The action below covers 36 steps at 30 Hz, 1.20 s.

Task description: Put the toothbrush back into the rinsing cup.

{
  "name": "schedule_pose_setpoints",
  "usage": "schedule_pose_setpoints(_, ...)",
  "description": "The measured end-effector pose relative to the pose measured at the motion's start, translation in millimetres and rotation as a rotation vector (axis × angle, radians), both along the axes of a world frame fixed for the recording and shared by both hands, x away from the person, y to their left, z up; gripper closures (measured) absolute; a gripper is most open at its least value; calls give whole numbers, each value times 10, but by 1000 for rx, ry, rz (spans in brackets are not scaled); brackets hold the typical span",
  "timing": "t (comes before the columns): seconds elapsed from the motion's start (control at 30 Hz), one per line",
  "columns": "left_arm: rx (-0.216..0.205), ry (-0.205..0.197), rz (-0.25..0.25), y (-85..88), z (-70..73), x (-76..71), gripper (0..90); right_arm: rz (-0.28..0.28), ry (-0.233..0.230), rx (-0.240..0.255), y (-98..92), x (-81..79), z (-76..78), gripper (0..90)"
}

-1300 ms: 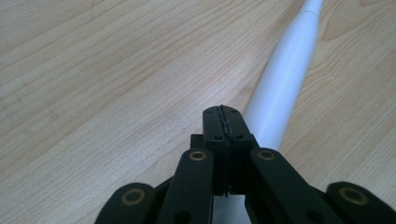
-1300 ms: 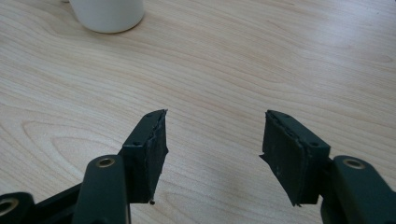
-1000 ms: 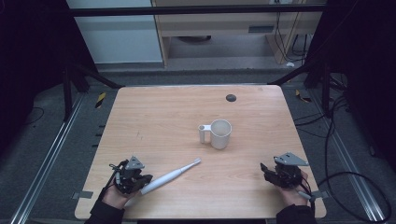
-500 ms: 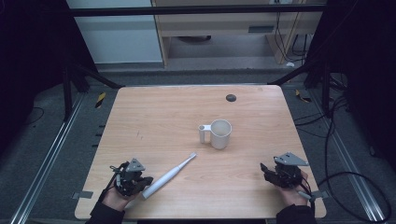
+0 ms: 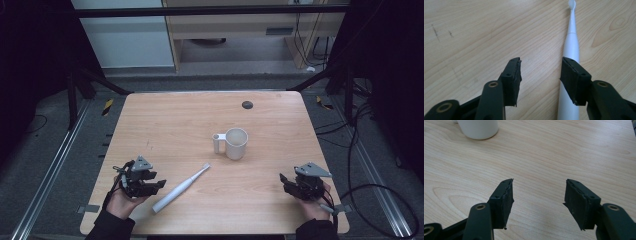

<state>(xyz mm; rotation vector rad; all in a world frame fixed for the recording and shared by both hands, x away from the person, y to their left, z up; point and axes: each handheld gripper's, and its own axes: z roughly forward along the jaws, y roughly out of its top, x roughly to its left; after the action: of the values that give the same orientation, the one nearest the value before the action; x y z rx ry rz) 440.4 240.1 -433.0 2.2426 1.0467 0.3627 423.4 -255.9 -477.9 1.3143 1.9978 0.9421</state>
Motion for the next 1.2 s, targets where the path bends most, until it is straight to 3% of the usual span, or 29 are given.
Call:
schedule_pose_setpoints(0.17,5,2,-28,-97,87,96,377,-2,1,1,0,1,8,397)
schedule_pose_setpoints(0.3,-14,7,-60,-194,143,158,381,0,2,4,1,4,10,396)
schedule_pose_setpoints(0.63,18,51,-111,-440,264,293,324,0,2,2,-1,10,11,396)
schedule_pose_setpoints(1.2,82,110,-184,-745,164,361,334,2,5,3,-11,16,8,396)
